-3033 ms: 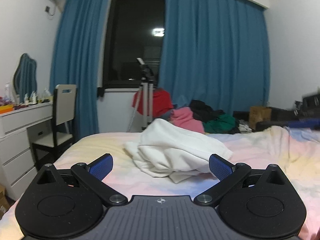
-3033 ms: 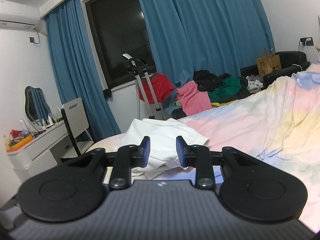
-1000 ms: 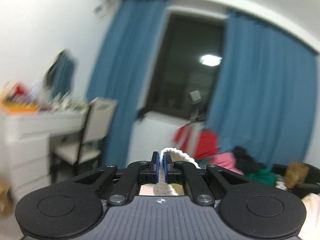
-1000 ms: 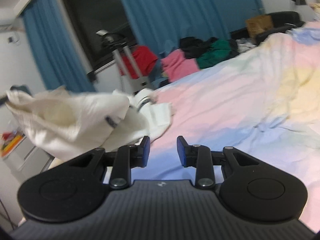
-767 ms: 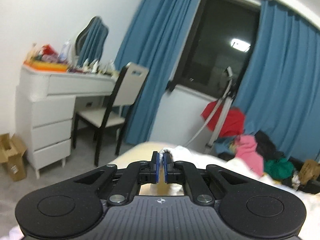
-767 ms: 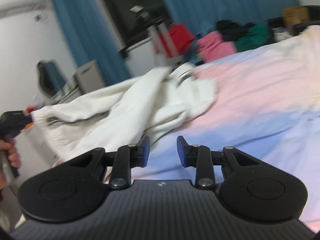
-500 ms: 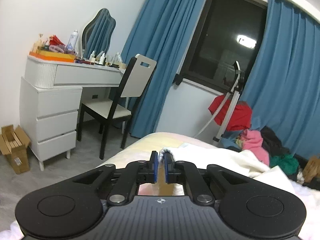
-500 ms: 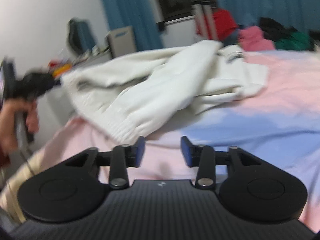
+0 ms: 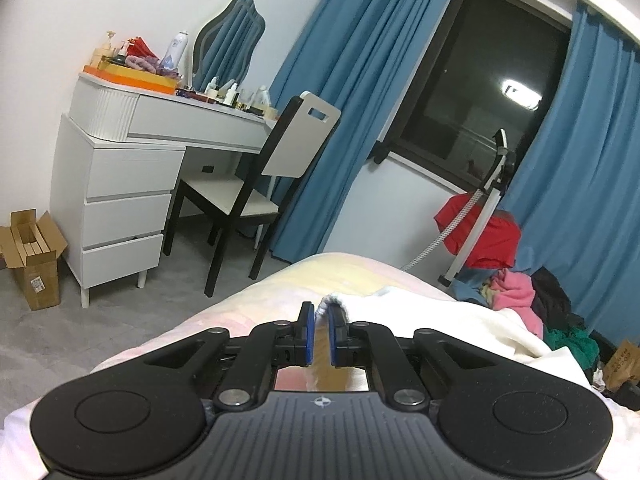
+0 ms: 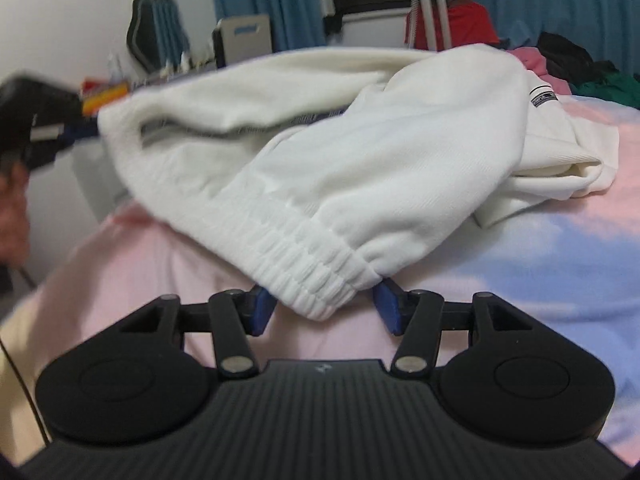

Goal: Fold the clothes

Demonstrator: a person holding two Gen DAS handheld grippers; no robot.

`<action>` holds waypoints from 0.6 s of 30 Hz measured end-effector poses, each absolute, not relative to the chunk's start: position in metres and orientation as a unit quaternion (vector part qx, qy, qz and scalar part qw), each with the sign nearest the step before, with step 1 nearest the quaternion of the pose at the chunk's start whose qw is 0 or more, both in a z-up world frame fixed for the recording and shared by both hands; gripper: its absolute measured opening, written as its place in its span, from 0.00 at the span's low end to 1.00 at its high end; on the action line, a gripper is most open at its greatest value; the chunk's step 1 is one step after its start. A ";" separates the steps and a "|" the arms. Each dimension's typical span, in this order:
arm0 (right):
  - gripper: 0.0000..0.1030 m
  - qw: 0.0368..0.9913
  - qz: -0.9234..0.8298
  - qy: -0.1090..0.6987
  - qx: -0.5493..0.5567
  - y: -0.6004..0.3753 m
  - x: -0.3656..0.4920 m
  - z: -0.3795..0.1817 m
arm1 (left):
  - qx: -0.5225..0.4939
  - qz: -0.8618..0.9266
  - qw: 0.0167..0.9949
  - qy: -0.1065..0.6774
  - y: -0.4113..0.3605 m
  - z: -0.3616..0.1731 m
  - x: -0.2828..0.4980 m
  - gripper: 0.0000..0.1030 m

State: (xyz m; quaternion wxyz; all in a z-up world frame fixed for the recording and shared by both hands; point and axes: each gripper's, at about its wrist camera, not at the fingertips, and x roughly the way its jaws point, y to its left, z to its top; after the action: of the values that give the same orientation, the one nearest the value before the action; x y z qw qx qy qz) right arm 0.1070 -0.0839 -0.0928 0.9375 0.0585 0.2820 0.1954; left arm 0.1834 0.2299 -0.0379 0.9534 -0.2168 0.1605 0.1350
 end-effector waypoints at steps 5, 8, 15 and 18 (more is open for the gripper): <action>0.25 0.953 0.185 0.235 0.047 -0.091 0.098 -0.077 | -0.212 0.141 0.952 0.169 0.227 -0.041 0.184 0.07; 0.17 0.960 0.194 0.196 0.047 -0.097 0.085 -0.056 | -0.206 0.140 0.952 0.178 0.226 -0.041 0.181 0.09; 0.12 0.972 0.192 0.132 0.018 -0.102 0.048 -0.013 | -0.243 0.127 0.928 0.252 0.236 -0.044 0.161 0.54; 0.12 0.970 0.184 0.154 0.034 -0.114 0.040 -0.009 | -0.297 0.098 0.916 0.252 0.248 -0.039 0.138 0.58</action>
State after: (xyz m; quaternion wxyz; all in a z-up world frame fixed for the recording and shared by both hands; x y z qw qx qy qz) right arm 0.0401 -0.1143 -0.0094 0.9702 0.0343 0.1537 0.1840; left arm 0.1381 0.2476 -0.0386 0.9158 -0.2971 0.2522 0.0977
